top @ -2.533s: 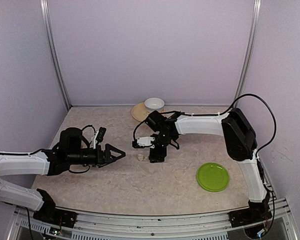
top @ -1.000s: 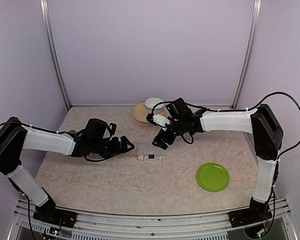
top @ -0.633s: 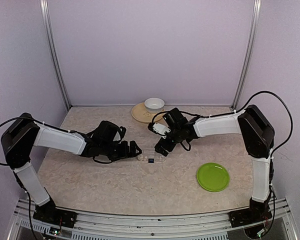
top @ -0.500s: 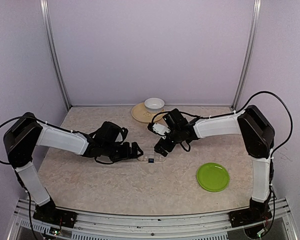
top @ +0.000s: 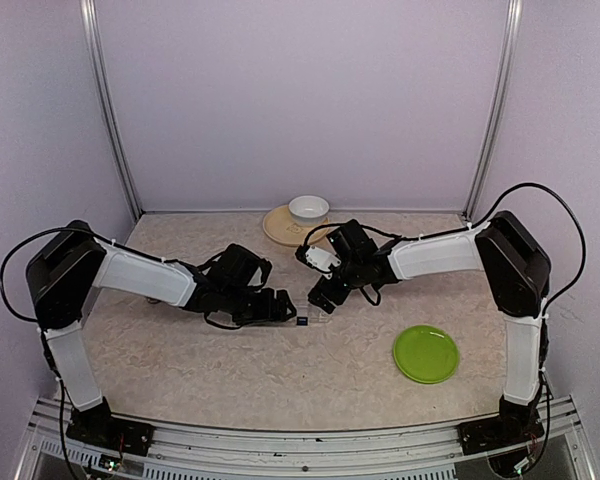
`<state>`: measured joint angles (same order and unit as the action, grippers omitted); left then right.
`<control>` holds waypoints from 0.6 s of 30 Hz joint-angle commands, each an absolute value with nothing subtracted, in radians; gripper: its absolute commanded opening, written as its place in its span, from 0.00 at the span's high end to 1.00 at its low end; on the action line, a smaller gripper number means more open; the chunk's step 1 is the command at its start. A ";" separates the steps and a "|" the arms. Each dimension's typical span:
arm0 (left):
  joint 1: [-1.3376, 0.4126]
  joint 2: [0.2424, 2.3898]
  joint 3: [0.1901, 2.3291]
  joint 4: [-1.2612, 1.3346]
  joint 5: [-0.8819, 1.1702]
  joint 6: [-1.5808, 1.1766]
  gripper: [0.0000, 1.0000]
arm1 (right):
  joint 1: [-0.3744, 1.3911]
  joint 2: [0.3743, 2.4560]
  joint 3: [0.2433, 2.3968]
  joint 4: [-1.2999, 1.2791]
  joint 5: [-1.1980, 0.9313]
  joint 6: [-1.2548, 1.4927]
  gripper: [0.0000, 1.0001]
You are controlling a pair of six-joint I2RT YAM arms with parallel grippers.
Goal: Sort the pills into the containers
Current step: Close the lid of the pill container.
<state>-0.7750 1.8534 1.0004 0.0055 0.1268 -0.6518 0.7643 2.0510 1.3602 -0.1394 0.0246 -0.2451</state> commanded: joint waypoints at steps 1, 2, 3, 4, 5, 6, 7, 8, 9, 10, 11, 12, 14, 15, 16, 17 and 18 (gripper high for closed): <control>-0.772 1.897 1.033 -0.066 0.092 -0.624 0.10 | 0.778 2.041 1.329 -0.184 0.058 -0.261 0.00; -0.770 1.903 1.035 -0.069 0.094 -0.623 0.11 | 0.777 2.040 1.328 -0.185 0.060 -0.262 0.00; -0.770 1.911 1.036 -0.073 0.097 -0.622 0.12 | 0.778 2.037 1.327 -0.187 0.060 -0.263 0.00; -0.770 1.919 1.040 -0.080 0.097 -0.621 0.13 | 0.777 2.034 1.324 -0.187 0.061 -0.266 0.00; -0.770 1.930 1.042 -0.086 0.097 -0.618 0.14 | 0.778 2.031 1.321 -0.187 0.062 -0.267 0.00; -0.770 1.938 1.043 -0.092 0.097 -0.616 0.16 | 0.777 2.026 1.315 -0.186 0.061 -0.268 0.00; -0.771 1.946 1.043 -0.095 0.097 -0.614 0.18 | 0.778 2.022 1.310 -0.185 0.062 -0.269 0.00; -0.771 1.952 1.042 -0.099 0.096 -0.614 0.20 | 0.779 2.017 1.306 -0.184 0.062 -0.271 0.00; -0.772 1.957 1.039 -0.101 0.095 -0.613 0.24 | 0.779 2.010 1.302 -0.183 0.061 -0.273 0.00; -0.772 1.963 1.038 -0.101 0.096 -0.612 0.28 | 0.779 2.004 1.298 -0.179 0.062 -0.275 0.00; -0.772 1.969 1.039 -0.104 0.100 -0.610 0.30 | 0.778 1.999 1.295 -0.178 0.060 -0.277 0.00; -0.772 1.978 1.042 -0.111 0.102 -0.607 0.32 | 0.779 1.992 1.291 -0.174 0.061 -0.276 0.00; -0.772 1.990 1.043 -0.119 0.108 -0.600 0.37 | 0.779 1.980 1.284 -0.170 0.058 -0.277 0.00; -0.772 1.994 1.041 -0.120 0.110 -0.598 0.39 | 0.779 1.976 1.284 -0.170 0.055 -0.278 0.00; -0.772 1.999 1.042 -0.122 0.117 -0.597 0.42 | 0.779 1.971 1.283 -0.171 0.053 -0.282 0.00; -0.772 2.004 1.039 -0.124 0.119 -0.596 0.44 | 0.779 1.969 1.284 -0.173 0.049 -0.284 0.00; -0.772 2.006 1.038 -0.126 0.119 -0.594 0.44 | 0.779 1.965 1.282 -0.175 0.046 -0.287 0.00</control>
<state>-0.7727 1.9293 1.0679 -0.0059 0.0998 -0.6010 0.7704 2.0022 1.3029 -0.1368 0.0437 -0.2657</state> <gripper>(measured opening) 0.572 0.996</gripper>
